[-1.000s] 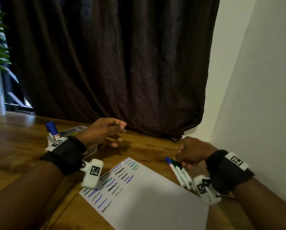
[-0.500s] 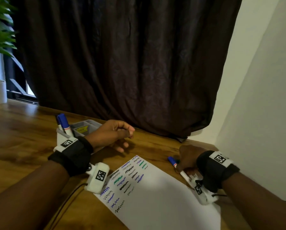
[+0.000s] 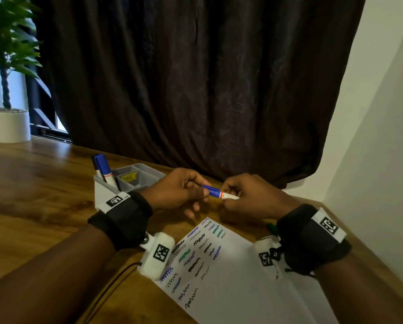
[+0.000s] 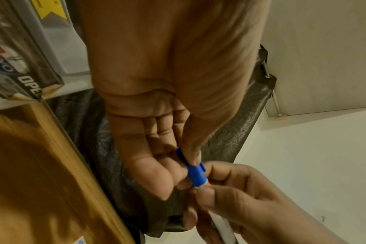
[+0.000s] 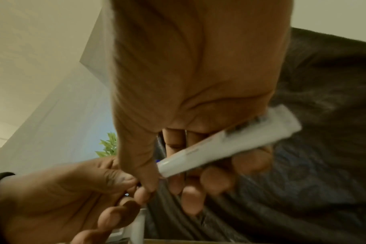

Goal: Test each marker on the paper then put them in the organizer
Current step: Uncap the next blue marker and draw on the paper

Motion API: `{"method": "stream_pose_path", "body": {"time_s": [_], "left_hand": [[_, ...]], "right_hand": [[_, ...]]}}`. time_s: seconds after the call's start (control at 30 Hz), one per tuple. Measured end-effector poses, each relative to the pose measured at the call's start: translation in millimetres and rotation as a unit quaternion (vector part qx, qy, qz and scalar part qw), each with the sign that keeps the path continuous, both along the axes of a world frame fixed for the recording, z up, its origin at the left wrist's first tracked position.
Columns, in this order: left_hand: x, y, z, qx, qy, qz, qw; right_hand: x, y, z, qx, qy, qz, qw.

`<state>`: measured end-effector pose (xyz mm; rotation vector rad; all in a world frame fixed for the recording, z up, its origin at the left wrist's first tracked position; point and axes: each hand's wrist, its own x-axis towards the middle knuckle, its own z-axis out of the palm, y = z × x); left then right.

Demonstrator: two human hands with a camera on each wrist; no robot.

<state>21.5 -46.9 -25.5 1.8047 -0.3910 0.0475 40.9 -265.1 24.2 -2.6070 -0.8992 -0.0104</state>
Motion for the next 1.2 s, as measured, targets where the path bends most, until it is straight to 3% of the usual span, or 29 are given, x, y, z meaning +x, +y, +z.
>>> {"method": "stream_pose_path", "body": {"time_s": [0.23, 0.8, 1.03, 1.13, 1.2], "left_hand": [[2.3, 1.8, -4.2, -0.008, 0.001, 0.024, 1.0], [0.3, 3.0, -7.3, -0.011, 0.045, 0.046, 0.998], [-4.3, 5.1, -8.2, 0.06, 0.187, 0.005, 0.98], [-3.8, 7.9, -10.2, 0.089, 0.212, -0.006, 0.973], [-3.7, 8.5, -10.0, 0.087, 0.215, -0.003, 0.973]], "right_hand": [[5.0, 24.0, -15.6, 0.011, -0.042, 0.049, 0.998], [13.0, 16.1, -26.2, -0.04, -0.117, 0.043, 0.991], [25.8, -3.2, -23.0, 0.061, 0.062, -0.024, 0.996], [28.1, -22.9, -13.5, 0.184, 0.131, -0.023, 0.974], [24.9, -31.5, -11.3, 0.275, 0.191, -0.02, 0.942]]}}
